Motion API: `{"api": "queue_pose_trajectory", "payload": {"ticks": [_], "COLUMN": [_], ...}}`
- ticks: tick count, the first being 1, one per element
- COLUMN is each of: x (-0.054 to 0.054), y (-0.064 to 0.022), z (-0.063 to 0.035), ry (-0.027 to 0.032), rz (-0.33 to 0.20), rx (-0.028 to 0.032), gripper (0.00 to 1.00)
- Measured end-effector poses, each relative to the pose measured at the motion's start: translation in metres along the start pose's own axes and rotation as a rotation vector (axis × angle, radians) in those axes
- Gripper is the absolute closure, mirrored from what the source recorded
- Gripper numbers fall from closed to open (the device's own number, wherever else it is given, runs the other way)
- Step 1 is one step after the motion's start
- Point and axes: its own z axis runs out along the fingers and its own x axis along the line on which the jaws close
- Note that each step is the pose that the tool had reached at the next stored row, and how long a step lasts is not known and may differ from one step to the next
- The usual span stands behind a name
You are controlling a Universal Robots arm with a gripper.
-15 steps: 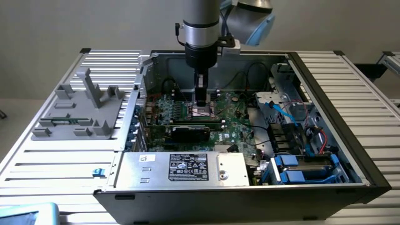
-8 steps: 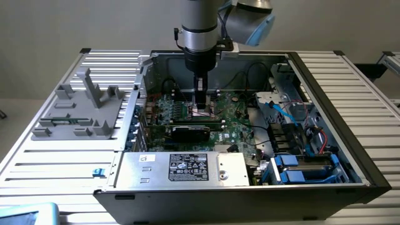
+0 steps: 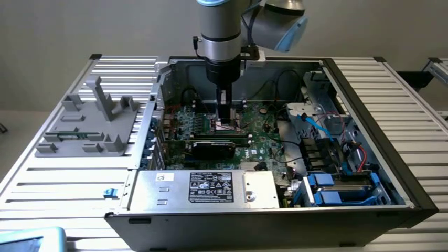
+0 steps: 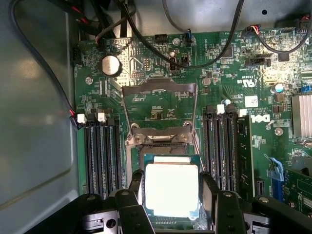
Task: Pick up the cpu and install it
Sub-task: 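Place the cpu into insertion slot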
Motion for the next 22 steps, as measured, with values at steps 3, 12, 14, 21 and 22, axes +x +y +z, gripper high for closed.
{"api": "queue_pose_trajectory", "payload": {"ticks": [3,12,14,21,22], "x": [0.0,0.0,0.0,0.0,0.0], "y": [-0.0008,-0.0017,-0.0018,-0.002,-0.002], "z": [0.0043,0.0134,0.015,0.0173,0.0174], "ry": [0.007,0.0295,0.0331,0.0334,0.0334], "rz": [0.0,0.001,0.001,0.0,0.0], "rx": [-0.0009,0.0,0.0001,0.0003,0.0003], "gripper": [0.44,0.44,0.44,0.44,0.44]}}
